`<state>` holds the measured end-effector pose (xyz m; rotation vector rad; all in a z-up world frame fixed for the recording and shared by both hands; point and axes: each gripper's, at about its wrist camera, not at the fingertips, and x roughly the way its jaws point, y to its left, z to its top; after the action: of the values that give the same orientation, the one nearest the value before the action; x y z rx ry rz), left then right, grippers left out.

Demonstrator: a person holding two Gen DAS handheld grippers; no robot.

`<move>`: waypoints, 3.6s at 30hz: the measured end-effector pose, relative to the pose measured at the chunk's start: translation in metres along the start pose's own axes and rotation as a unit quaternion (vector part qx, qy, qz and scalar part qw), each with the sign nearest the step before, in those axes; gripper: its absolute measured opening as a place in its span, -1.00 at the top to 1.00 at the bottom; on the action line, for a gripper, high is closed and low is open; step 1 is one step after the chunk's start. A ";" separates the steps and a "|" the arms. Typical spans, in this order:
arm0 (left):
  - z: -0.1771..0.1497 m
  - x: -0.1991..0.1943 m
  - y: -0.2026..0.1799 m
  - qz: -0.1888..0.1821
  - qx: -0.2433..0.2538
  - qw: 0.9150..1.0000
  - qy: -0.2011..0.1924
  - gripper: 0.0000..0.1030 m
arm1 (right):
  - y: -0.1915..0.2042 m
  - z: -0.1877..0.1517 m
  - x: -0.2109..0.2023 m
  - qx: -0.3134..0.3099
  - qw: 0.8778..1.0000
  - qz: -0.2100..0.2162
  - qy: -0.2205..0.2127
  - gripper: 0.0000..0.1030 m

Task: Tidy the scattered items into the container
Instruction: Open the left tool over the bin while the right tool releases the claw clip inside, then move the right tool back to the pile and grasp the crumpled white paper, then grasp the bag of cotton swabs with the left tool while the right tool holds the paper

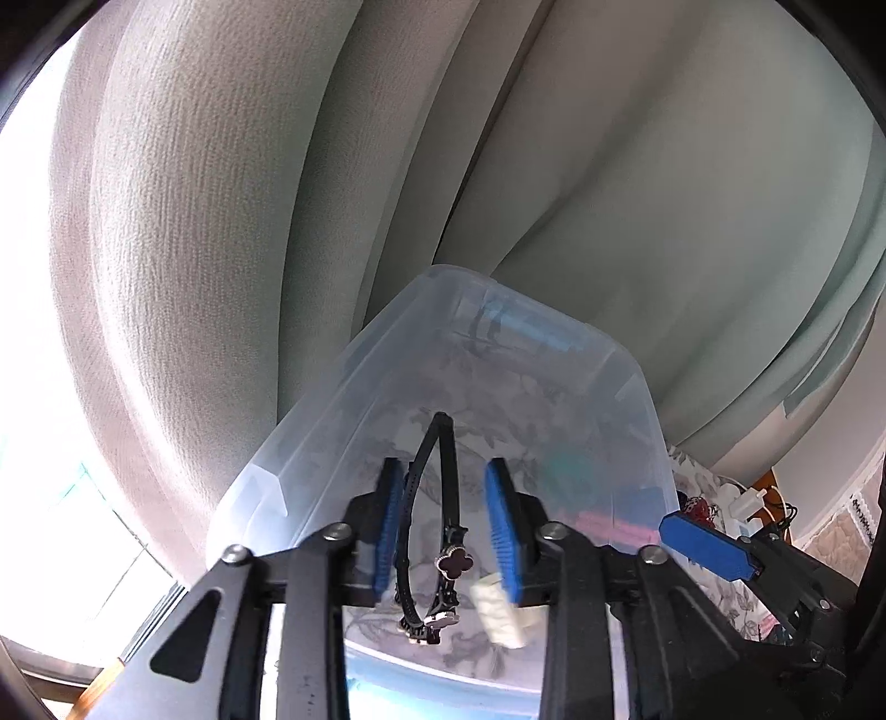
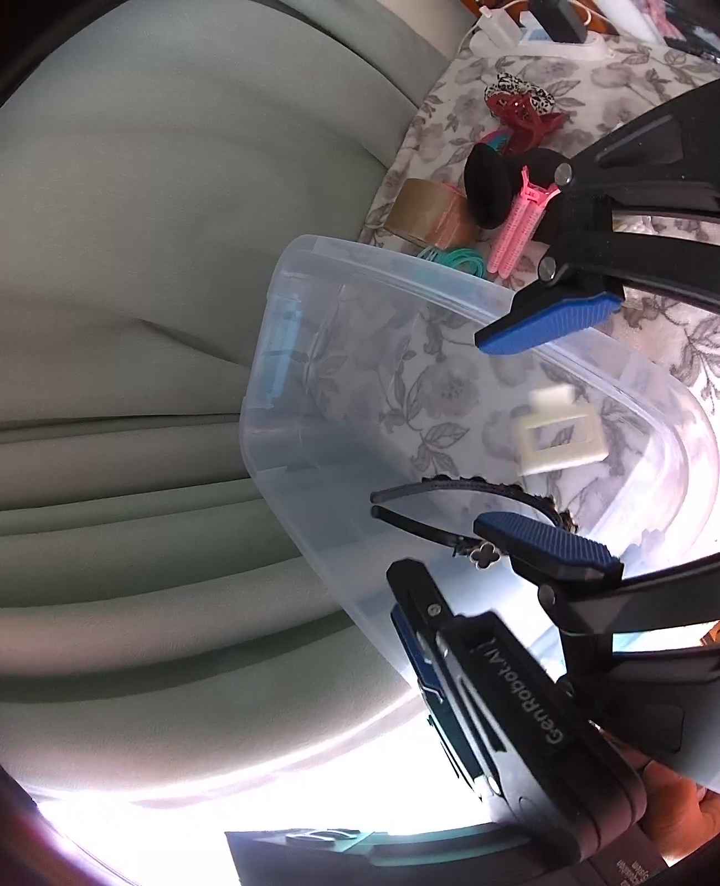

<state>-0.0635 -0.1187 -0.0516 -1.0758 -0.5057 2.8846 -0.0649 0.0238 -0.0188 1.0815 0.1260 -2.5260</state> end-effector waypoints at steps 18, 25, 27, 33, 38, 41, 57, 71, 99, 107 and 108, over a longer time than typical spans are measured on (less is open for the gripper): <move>0.001 -0.065 -0.064 -0.010 0.059 0.998 -0.030 -0.13 | -0.070 -0.038 -0.100 0.112 0.990 -0.024 -0.078 -0.24; -0.014 -0.080 -0.113 -0.024 0.109 0.993 -0.024 -0.21 | -0.113 -0.065 -0.127 0.169 0.980 -0.033 -0.098 -0.24; -0.020 -0.083 -0.128 -0.029 0.126 0.991 -0.023 -0.23 | -0.124 -0.073 -0.132 0.183 0.977 -0.035 -0.101 -0.24; -0.039 -0.082 -0.173 -0.043 0.180 0.983 -0.009 -0.29 | -0.162 -0.099 -0.144 0.227 0.968 -0.046 -0.100 -0.27; -0.056 -0.068 -0.200 -0.045 0.215 0.975 0.013 -0.30 | -0.196 -0.123 -0.144 0.270 0.957 -0.058 -0.086 -0.32; -0.066 -0.055 -0.209 -0.049 0.222 0.973 0.030 -0.30 | -0.214 -0.135 -0.140 0.292 0.952 -0.059 -0.076 -0.33; -0.117 0.056 -0.194 -0.009 0.204 0.969 0.140 -0.30 | -0.237 -0.174 -0.058 0.324 0.946 -0.017 0.010 -0.52; -0.131 0.101 -0.189 -0.024 0.220 0.962 0.162 -0.30 | -0.242 -0.175 -0.001 0.355 0.934 0.024 0.041 -0.78; -0.121 0.128 -0.172 -0.034 0.179 0.967 0.178 -0.44 | -0.279 -0.176 -0.004 0.402 0.915 0.022 0.008 -0.45; -0.118 0.127 -0.172 -0.036 0.176 0.968 0.176 -0.22 | -0.283 -0.175 -0.004 0.405 0.914 0.022 0.010 -0.45; -0.118 0.127 -0.172 -0.037 0.177 0.968 0.176 -0.19 | -0.282 -0.175 -0.005 0.404 0.914 0.023 0.010 -0.45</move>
<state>-0.1003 0.0949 -0.1625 -1.4170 -0.0132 2.4983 -0.0511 0.3257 -0.1569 1.3505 -1.0094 -2.5517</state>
